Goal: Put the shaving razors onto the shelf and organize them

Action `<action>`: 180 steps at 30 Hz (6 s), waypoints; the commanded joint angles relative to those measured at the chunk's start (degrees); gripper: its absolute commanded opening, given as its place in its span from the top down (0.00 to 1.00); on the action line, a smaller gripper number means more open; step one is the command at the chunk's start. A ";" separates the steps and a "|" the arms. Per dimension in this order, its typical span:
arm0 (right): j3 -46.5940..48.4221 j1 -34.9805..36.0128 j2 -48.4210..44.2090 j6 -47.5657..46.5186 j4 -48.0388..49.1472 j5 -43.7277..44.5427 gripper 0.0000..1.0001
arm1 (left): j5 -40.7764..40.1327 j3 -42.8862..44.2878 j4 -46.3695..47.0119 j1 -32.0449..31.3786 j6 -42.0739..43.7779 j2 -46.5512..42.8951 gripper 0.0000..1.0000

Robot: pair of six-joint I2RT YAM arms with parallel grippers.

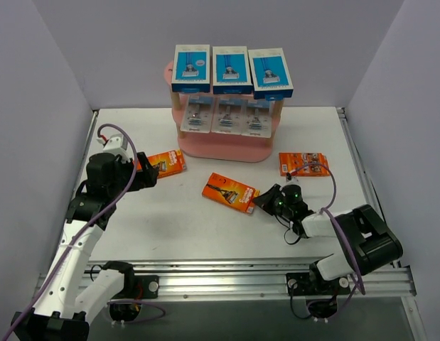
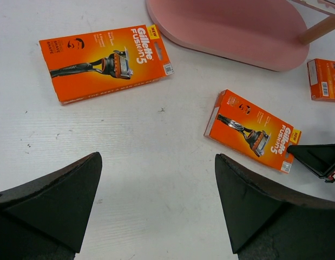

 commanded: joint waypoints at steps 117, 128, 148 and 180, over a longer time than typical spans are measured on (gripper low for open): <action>25.31 7.88 12.64 49.20 -12.28 52.97 1.00 | 5.96 0.86 1.93 -0.50 0.52 1.33 0.06; 33.75 10.96 17.74 58.34 -26.09 58.69 1.00 | 6.84 0.78 2.11 -0.51 0.34 1.51 0.06; 35.77 13.07 21.17 71.79 -33.03 62.38 1.00 | 7.19 0.77 2.20 -0.86 0.26 2.39 0.06; 40.87 15.09 27.76 73.19 -28.02 64.23 1.00 | 7.37 0.78 2.20 -1.56 0.26 2.39 0.06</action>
